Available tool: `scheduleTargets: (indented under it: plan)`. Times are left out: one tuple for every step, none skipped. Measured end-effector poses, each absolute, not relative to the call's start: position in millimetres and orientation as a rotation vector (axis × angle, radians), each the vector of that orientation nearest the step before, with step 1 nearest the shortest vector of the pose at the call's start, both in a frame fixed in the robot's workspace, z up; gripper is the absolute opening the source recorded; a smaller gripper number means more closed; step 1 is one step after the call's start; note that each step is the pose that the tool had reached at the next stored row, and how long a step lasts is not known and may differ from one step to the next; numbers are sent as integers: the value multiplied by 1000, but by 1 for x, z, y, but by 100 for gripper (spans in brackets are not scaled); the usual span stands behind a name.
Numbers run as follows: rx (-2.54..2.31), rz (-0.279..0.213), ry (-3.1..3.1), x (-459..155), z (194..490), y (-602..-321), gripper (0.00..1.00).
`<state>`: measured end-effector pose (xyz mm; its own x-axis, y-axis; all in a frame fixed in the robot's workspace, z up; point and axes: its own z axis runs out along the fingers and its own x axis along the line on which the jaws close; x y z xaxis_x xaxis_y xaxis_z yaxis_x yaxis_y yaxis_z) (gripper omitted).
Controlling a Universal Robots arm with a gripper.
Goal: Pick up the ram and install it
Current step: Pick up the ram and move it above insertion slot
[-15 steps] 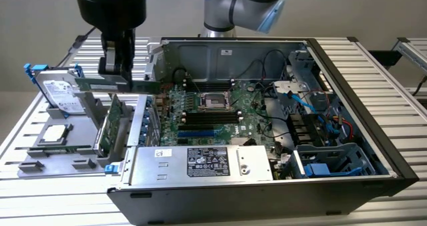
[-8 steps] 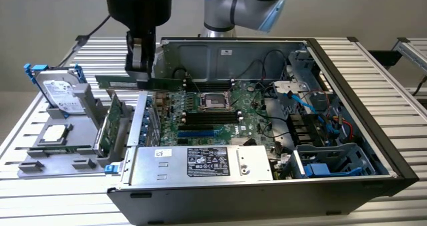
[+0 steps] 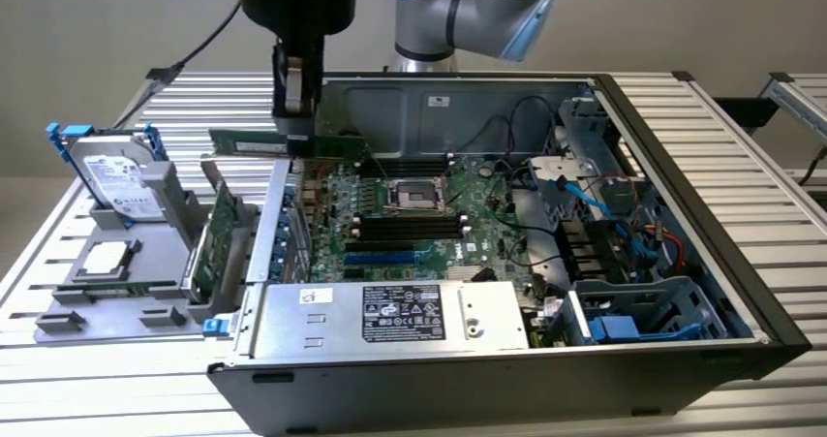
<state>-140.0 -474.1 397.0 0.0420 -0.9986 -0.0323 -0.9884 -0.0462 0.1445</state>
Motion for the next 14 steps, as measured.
scheduleTargets:
  plan:
    - [2206,-189,-2111,-138,397,-472,14]
    - [2206,-189,-2111,-135,397,-469,14]
    - [2206,-189,-2111,-132,397,-467,14]
    - [2206,-189,-2111,-129,397,-465,14]
    - [2206,-189,-2111,-126,397,-462,14]
    - [2206,-189,-2111,-123,397,-461,14]
    - [2206,-189,-2111,-120,397,-459,14]
    - [2206,-189,-2111,-117,397,-457,14]
    - [2206,-189,-2111,-114,397,-456,14]
    - [2206,-189,-2111,-111,396,-454,14]
    - [2206,-189,-2111,-108,396,-453,14]
    - [2207,-188,-2111,-105,395,-452,14]
    - [2208,-186,-2112,-102,395,-450,14]
    - [2209,-183,-2114,-100,394,-449,14]
